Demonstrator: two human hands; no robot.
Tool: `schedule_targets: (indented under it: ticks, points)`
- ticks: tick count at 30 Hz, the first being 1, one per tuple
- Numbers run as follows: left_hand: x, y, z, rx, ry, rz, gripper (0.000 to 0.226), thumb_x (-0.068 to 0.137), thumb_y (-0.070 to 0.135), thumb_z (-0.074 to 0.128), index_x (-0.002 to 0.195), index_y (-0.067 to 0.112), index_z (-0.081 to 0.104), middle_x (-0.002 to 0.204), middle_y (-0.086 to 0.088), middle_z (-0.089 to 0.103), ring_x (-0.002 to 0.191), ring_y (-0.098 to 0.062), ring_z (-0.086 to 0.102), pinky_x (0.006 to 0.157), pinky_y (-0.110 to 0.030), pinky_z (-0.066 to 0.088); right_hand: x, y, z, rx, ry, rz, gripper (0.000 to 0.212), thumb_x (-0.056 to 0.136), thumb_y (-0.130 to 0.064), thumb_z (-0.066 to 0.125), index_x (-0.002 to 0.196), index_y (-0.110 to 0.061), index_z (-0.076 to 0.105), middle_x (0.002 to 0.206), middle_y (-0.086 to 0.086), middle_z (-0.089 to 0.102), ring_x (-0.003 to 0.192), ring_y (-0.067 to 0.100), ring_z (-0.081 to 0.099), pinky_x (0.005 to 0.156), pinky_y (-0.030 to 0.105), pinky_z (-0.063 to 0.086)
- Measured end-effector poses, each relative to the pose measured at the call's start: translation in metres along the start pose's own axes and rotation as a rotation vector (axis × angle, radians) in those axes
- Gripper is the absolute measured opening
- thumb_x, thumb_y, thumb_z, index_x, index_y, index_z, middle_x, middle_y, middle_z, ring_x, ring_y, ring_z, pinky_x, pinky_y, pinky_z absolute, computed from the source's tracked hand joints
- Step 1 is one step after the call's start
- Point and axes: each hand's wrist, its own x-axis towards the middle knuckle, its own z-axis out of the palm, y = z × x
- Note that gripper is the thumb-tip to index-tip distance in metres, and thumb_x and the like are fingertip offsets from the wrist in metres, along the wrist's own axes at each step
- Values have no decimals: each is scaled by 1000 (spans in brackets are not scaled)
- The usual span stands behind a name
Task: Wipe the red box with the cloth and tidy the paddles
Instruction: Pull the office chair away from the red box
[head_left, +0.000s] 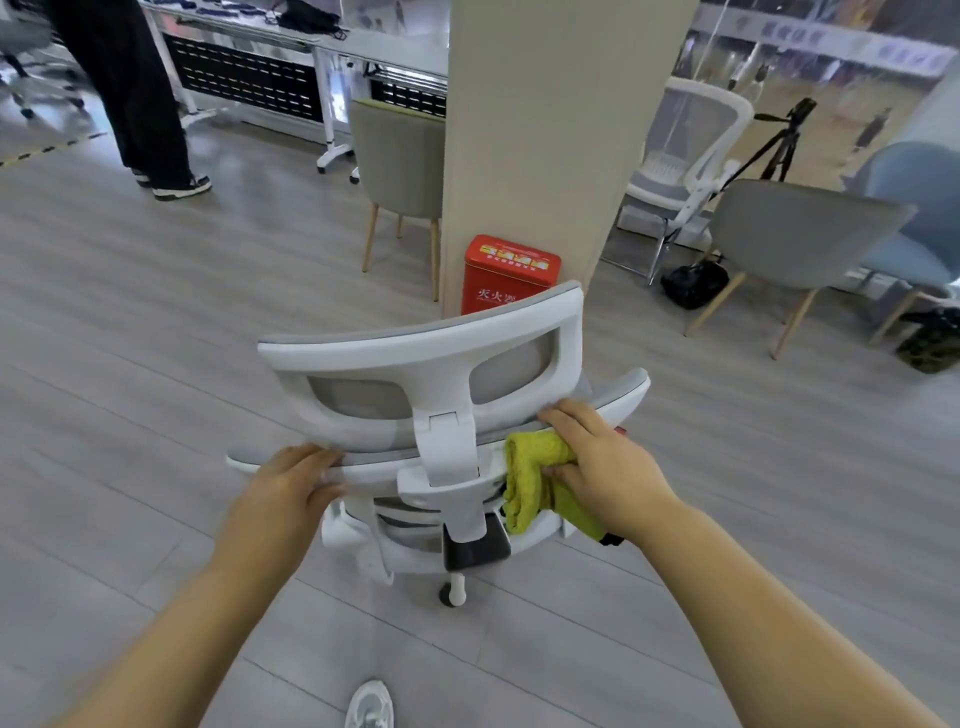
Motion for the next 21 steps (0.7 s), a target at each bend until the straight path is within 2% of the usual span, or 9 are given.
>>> schedule_targets:
  ticks: [7,10,17,21]
  points:
    - [-2,53,29,-60,-96,134,26,81,10,71,106,6,68,111,-8,66,97,-31,63,76,-30,42,-74,56,1,57,97,107,54,91,-35,56,141,-30,35,146,-18,26,117,17,50,80,32,47]
    - [5,78,44,-86,-130,180,26,84,14,68,109,11,67,114,-2,65,98,-27,62,77,-28,41,-101,77,2,69,147,165,53,91,-34,57,140,-28,39,145,-16,29,114,17,52,76,29,45]
    - [36,144,93,-140,-277,319,31,84,15,68,115,11,65,121,-3,62,107,-25,60,86,-26,42,-146,124,-7,78,236,373,52,91,-34,56,140,-25,41,145,-12,32,119,18,50,84,34,48]
    - [55,188,119,-145,-362,415,32,86,14,66,117,12,64,122,-3,61,108,-23,58,86,-20,35,-163,151,-13,73,270,483,50,91,-33,57,138,-23,42,143,-11,33,120,17,48,84,34,48]
